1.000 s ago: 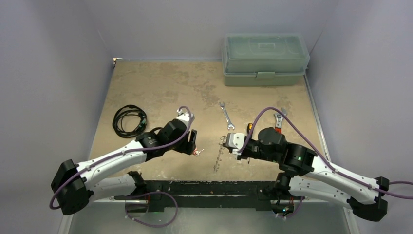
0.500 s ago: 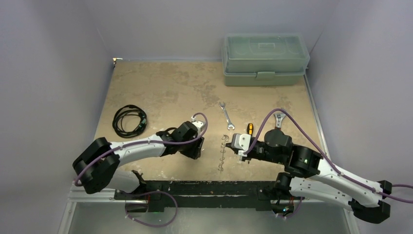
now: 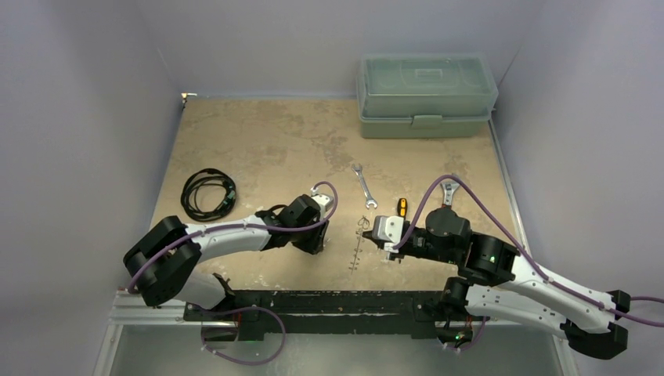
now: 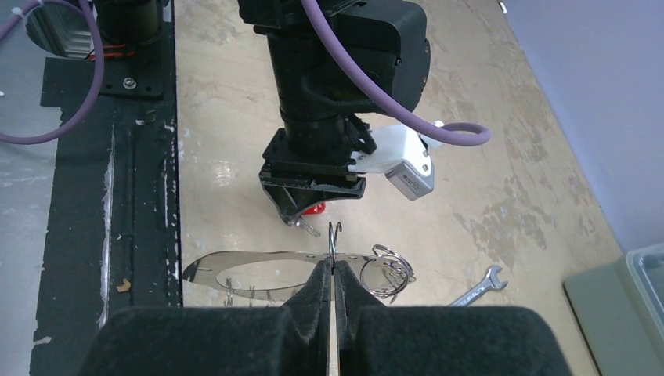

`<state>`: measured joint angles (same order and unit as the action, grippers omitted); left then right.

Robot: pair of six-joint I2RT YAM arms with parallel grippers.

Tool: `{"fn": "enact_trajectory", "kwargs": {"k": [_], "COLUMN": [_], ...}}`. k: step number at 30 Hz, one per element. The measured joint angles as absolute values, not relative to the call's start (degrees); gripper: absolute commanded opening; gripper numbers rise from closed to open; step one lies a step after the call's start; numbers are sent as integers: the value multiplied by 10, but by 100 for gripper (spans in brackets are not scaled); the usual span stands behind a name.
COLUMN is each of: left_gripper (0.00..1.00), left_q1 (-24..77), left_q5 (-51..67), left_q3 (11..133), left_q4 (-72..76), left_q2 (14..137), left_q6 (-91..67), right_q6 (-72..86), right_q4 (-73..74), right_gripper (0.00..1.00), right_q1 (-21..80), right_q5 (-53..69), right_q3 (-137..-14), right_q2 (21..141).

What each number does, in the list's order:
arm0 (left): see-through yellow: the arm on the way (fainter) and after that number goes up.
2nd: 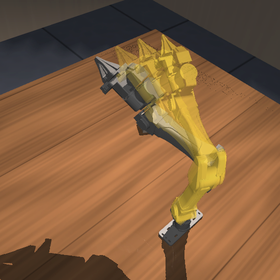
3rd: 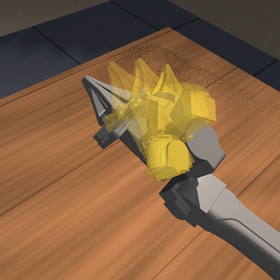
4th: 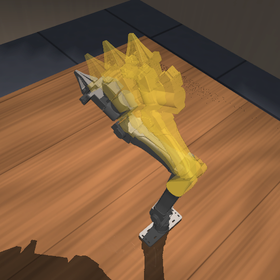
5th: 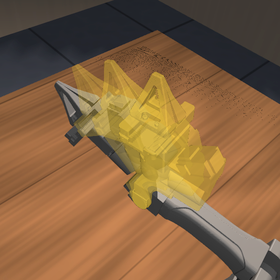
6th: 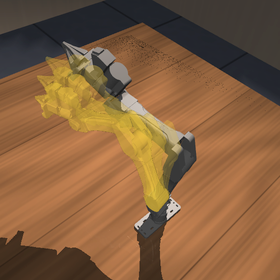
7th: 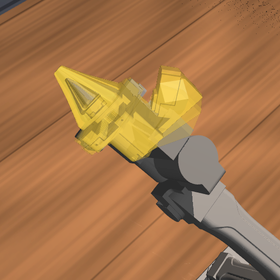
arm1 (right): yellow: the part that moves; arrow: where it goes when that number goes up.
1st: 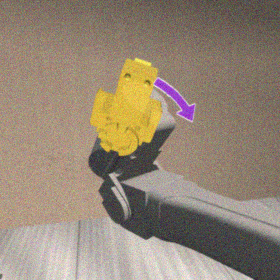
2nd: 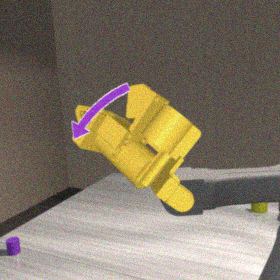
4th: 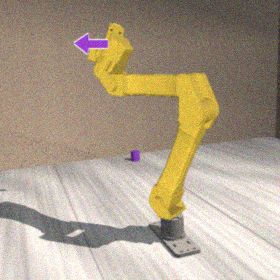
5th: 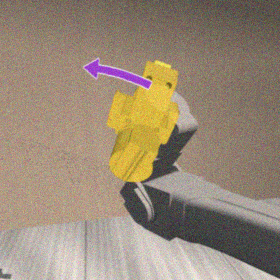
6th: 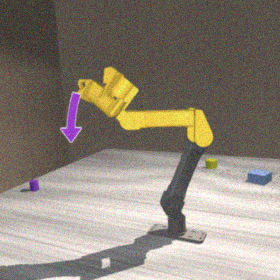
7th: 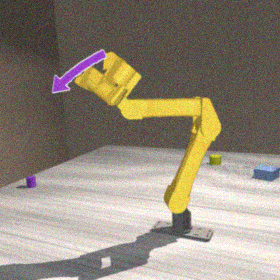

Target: Put the keys on the keyring

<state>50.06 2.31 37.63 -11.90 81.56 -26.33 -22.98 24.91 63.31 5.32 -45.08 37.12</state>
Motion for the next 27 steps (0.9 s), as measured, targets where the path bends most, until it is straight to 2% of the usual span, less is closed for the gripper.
{"fn": "enact_trajectory", "kwargs": {"k": [6, 13, 27], "left_gripper": [23, 0, 1], "left_q1": [501, 501, 501], "left_q5": [21, 21, 52], "left_q3": [377, 383, 387], "left_q4": [-124, -136, -147], "left_q2": [817, 817, 776], "left_q6": [-260, -260, -284], "right_q6": [-230, -230, -230], "right_q4": [249, 249, 247], "right_gripper": [0, 0, 0], "right_q1": [633, 633, 633], "right_q5": [55, 55, 55], "right_q3": [-450, -449, -445], "right_q2": [371, 371, 371]}}
